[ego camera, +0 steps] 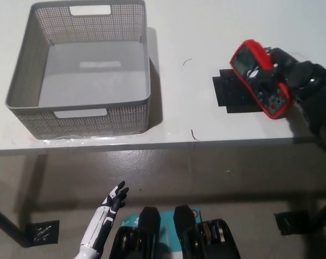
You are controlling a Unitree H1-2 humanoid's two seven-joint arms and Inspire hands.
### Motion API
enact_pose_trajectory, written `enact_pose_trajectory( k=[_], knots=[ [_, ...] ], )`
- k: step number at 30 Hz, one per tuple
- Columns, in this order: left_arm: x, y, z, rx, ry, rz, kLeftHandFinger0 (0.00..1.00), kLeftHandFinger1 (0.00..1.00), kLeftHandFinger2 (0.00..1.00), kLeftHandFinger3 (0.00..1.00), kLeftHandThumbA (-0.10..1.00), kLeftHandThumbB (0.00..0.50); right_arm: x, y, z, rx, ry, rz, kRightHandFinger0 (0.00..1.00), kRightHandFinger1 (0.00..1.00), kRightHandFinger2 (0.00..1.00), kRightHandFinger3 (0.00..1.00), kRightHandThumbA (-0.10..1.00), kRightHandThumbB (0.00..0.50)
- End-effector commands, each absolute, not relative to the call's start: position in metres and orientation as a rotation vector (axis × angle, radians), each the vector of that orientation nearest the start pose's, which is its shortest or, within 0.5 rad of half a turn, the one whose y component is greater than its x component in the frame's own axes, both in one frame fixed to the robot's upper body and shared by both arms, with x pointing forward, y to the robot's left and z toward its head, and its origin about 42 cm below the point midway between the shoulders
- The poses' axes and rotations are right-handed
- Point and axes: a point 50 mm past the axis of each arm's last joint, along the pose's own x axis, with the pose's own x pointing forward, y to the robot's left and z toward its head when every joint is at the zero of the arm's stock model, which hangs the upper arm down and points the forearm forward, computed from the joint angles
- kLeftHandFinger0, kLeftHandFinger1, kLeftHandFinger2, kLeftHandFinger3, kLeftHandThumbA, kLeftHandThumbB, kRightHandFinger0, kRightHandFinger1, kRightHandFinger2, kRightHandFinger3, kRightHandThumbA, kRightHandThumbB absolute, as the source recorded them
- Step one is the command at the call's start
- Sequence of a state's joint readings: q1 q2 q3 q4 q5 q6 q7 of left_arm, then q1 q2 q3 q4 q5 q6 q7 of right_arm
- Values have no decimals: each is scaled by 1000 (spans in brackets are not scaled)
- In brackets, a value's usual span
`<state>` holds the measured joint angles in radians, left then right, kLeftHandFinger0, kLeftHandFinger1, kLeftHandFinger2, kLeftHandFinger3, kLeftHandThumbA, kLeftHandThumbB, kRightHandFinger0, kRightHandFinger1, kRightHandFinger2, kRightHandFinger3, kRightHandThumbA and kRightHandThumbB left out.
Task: Use the right hand to pick up a multimeter on the right side and put it into a container on the left side
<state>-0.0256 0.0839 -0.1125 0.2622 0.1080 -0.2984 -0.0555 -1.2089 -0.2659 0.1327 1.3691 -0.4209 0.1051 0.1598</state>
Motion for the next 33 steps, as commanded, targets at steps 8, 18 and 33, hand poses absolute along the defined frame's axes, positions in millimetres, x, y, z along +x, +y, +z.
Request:
enact_pose_trajectory(
  k=[8,18,33],
  knots=[
    [287,208,62,204,-143,-205,1000,1000,1000,1000,1000,418,601,-265,364,748,137,171,0,0,537,861,-100,160],
    [284,207,60,212,-134,-203,1000,1000,1000,1000,1000,435,602,-257,378,1085,45,242,0,153,622,933,-100,149],
    [275,207,58,228,-126,-212,1000,1000,1000,1000,1000,433,602,-176,451,1203,-75,523,8,183,698,1000,-100,242]
  ],
)
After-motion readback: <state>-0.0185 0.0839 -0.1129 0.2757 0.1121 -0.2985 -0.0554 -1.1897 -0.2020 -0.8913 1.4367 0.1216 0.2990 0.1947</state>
